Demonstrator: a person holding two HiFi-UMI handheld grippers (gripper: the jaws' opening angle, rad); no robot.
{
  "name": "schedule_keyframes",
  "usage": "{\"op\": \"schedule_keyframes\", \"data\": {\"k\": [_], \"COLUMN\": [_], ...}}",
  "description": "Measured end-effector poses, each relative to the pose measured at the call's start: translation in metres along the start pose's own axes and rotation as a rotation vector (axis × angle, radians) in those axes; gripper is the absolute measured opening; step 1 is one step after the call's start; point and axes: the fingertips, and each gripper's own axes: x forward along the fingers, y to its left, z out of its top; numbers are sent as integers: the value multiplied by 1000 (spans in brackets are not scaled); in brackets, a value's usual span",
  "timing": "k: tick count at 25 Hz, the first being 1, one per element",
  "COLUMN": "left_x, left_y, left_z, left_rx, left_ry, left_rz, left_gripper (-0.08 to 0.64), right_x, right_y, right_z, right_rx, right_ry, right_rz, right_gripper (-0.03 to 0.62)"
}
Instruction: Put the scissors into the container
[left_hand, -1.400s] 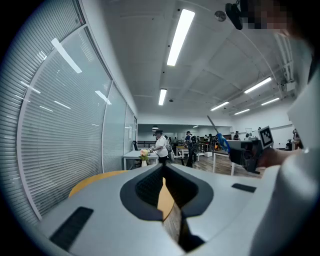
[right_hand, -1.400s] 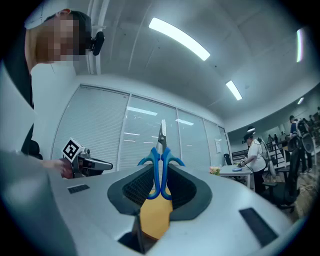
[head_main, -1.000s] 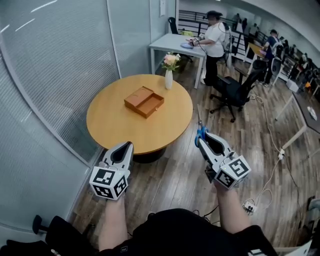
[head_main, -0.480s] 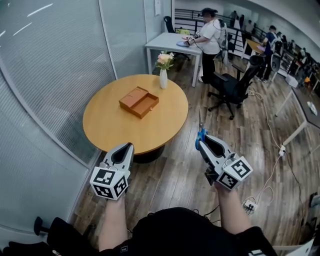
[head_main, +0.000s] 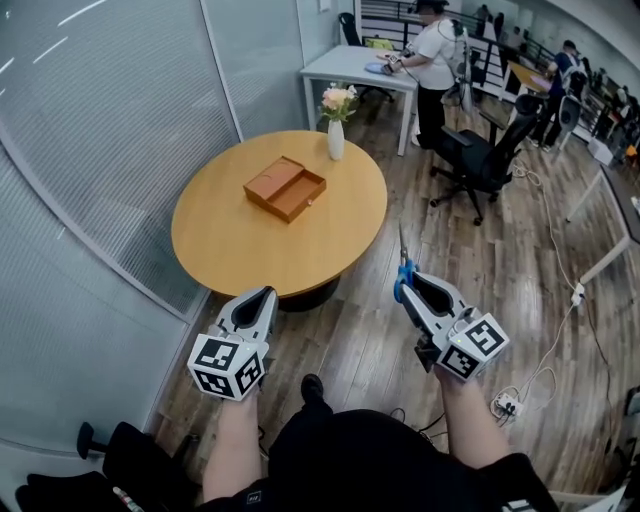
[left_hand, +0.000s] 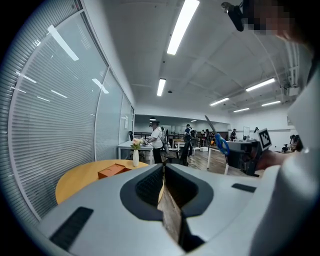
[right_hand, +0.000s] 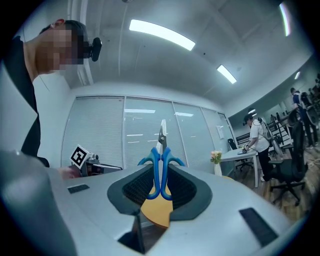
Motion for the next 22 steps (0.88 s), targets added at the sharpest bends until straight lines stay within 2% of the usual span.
{"op": "schedule_keyframes", "data": {"k": [5, 12, 22], "left_x": [21, 47, 86], "left_y": [39, 134, 229], "left_z": [9, 19, 18], "left_rx": [9, -13, -37], "left_ry": [-40, -65, -53], "left_rz": [10, 39, -18], "left_gripper": [25, 25, 25], "right_x": [43, 143, 250], "right_y": [-17, -24, -33], "right_z": [-16, -20, -31], "right_rx": [19, -2, -18], "right_ry": [41, 69, 100], "right_rz": [-12, 12, -15], "right_gripper": [100, 100, 100]}}
